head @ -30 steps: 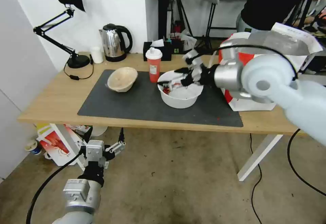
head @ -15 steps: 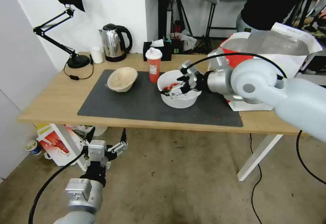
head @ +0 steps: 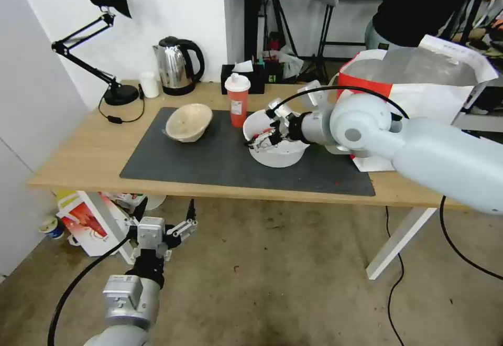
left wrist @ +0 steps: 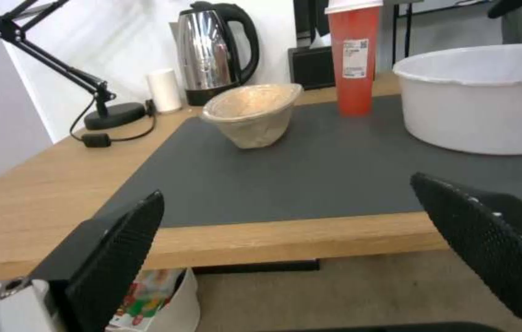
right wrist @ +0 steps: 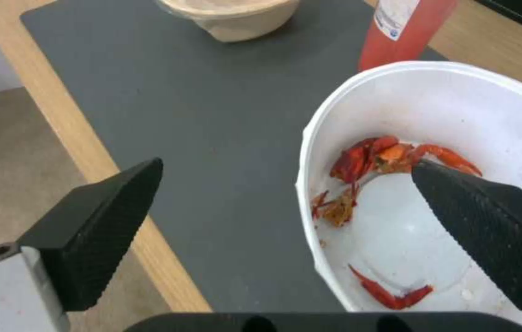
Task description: Pick up the trash from the table and place it into the takeout bag.
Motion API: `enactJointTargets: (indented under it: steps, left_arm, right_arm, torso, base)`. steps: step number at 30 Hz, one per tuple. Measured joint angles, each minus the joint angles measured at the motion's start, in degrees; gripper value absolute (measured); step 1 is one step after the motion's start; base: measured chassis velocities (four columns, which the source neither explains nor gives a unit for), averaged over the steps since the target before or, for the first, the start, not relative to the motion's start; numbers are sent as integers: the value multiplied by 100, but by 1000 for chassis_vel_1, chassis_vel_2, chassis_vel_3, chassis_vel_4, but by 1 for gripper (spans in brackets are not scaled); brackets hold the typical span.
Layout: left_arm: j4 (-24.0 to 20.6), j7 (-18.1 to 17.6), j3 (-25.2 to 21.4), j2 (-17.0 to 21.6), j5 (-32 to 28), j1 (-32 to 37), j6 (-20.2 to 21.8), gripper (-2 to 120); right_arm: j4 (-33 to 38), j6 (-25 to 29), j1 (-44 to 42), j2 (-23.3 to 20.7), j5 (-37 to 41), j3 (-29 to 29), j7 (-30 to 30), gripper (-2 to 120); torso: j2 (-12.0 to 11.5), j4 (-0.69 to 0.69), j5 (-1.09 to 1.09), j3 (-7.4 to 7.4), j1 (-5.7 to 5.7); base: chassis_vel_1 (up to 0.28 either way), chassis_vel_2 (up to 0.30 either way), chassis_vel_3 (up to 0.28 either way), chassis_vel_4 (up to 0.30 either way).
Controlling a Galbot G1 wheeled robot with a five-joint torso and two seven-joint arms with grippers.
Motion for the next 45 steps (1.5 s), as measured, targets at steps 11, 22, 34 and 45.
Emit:
enactJointTargets:
  steps: [11, 22, 34, 45]
  left_arm:
    - [42, 41, -1, 25, -4, -56, 1, 100]
    - [55, 35, 9, 42, -13, -90, -1, 100]
    - [53, 30, 61, 13, -13, -71, -4, 100]
    - [32, 30, 82, -12, 4, -59, -4, 100]
  right_arm:
    - [-89, 3, 145, 6, -19, -283, -49, 100]
    - [-4, 3, 298, -225, 11, -469, -100, 100]
    - [28, 4, 296, -430, -6, -504, -201, 100]
    - [3, 6, 138, -574, -51, -473, -247, 100]
  torso:
    - [0, 0, 0, 0, 0]
    - [0, 0, 0, 0, 0]
    - [0, 0, 0, 0, 0]
    - [0, 0, 0, 0, 0]
  base:
    - [0, 0, 0, 0]
    - [0, 0, 0, 0]
    - [0, 0, 0, 0]
    - [0, 0, 0, 0]
